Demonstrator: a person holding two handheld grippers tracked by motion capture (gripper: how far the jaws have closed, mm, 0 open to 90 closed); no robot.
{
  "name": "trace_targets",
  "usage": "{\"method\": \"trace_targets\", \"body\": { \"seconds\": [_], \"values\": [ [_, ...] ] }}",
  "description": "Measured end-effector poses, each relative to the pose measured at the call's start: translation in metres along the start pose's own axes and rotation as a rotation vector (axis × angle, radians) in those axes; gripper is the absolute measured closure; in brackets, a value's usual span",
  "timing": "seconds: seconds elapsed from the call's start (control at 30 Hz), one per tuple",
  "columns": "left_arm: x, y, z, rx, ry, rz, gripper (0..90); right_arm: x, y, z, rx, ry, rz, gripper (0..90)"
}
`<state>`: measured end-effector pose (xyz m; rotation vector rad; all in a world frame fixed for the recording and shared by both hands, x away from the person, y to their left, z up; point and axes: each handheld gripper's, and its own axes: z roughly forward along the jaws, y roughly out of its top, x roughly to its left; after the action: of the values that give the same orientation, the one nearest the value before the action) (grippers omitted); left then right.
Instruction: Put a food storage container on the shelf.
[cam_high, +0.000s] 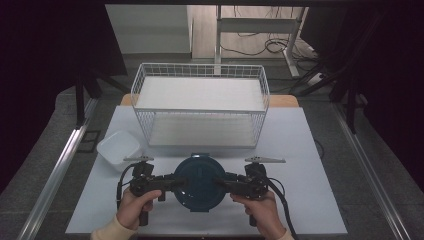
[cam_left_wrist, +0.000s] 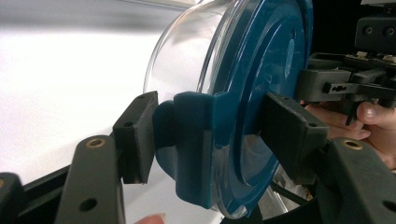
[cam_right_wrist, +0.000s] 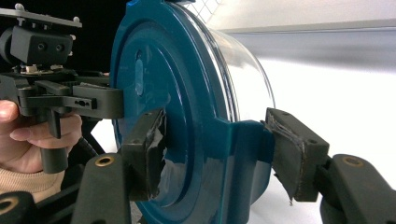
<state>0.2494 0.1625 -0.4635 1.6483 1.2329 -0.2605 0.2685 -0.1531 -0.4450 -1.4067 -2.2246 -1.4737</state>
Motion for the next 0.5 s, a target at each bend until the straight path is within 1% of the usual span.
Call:
{"method": "trace_targets", "body": {
  "seconds": [0.3, 0.5],
  "values": [
    [-0.0039, 0.0035, -0.0028, -0.007, -0.004, 0.012, 38.5, 0.0047, 0.0036, -0.004, -0.012, -0.004, -0.025, 39.4],
    [-0.0056, 0.0071, -0.0043, -0.007, 0.001, 0.02, 38.4, 0.0058, 0.0056, -0.0045, -0.011, -0.002, -0.027, 39.4]
  ]
}}
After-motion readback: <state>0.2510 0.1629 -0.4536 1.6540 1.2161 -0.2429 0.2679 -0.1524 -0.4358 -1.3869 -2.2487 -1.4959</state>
